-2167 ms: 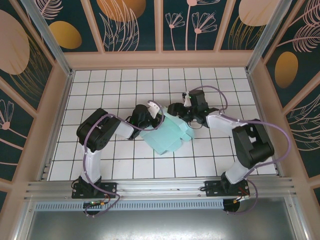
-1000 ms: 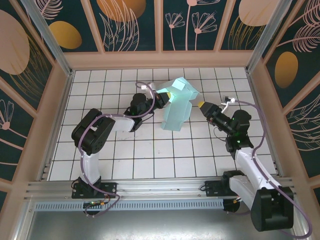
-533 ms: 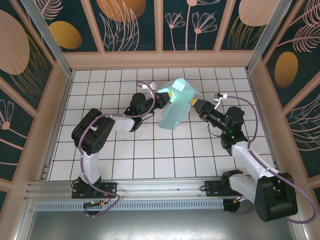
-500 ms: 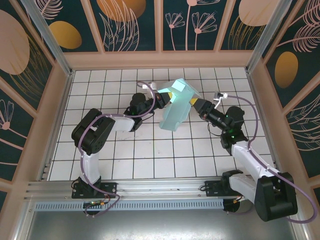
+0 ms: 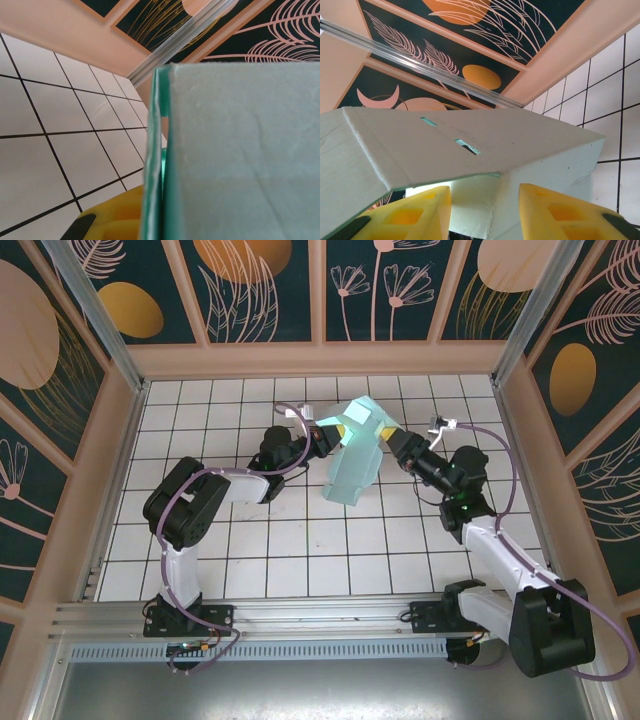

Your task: Fold the paper box

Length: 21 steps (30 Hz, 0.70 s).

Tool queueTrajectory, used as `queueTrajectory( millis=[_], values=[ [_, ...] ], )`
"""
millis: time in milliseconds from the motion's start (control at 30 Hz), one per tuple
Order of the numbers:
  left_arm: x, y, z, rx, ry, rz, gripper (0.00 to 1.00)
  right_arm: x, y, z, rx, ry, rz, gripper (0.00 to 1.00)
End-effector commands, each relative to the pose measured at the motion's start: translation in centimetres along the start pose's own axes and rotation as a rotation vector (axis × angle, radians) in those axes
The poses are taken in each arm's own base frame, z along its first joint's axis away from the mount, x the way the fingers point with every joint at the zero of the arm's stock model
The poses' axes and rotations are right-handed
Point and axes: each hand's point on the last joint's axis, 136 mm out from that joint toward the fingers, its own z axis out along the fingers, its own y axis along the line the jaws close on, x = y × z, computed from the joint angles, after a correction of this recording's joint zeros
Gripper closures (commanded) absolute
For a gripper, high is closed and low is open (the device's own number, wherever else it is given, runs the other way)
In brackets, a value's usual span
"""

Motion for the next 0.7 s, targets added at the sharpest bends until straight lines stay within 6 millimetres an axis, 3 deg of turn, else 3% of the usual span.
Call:
queueTrajectory(
  millis=[0, 167, 333, 467, 533, 567, 600, 667],
  values=[
    [-0.48, -1.0, 0.01, 0.048, -0.018, 0.042, 1.0, -0.44, 0.67, 0.63, -0.007, -0.007, 0.012, 0.64],
    [-0.54, -0.92, -0.16, 0.039, -0.023, 0.046, 1.0, -0.07, 0.02, 0.81, 0.012, 0.005, 0.034, 0.75],
    [-0.64, -0.89, -0.17, 0.032, -0.024, 0.047, 1.0, -0.07, -0.05, 0.73, 0.023, 0.004, 0.03, 1.0],
    [-0.79, -0.91, -0.16, 0.027, -0.029, 0.047, 1.0, -0.06, 0.38, 0.59, 0.019, 0.005, 0.0, 0.97],
    [-0.83, -0.93, -0.2, 0.027, -0.031, 0.045, 1.0, -0.04, 0.47, 0.62, 0.022, 0.01, -0.008, 0.78],
    [-0.86, -0.89, -0.2, 0.025, -0.032, 0.046, 1.0, 0.03, 0.42, 0.66, 0.024, 0.014, -0.009, 0.74],
    [-0.87, -0.88, -0.2, 0.025, -0.032, 0.045, 1.0, 0.06, 0.39, 0.64, 0.024, 0.014, -0.014, 0.79],
    [-0.96, -0.91, -0.25, 0.024, -0.035, 0.042, 1.0, 0.06, 0.09, 0.58, 0.038, 0.016, -0.021, 1.0]
  ],
)
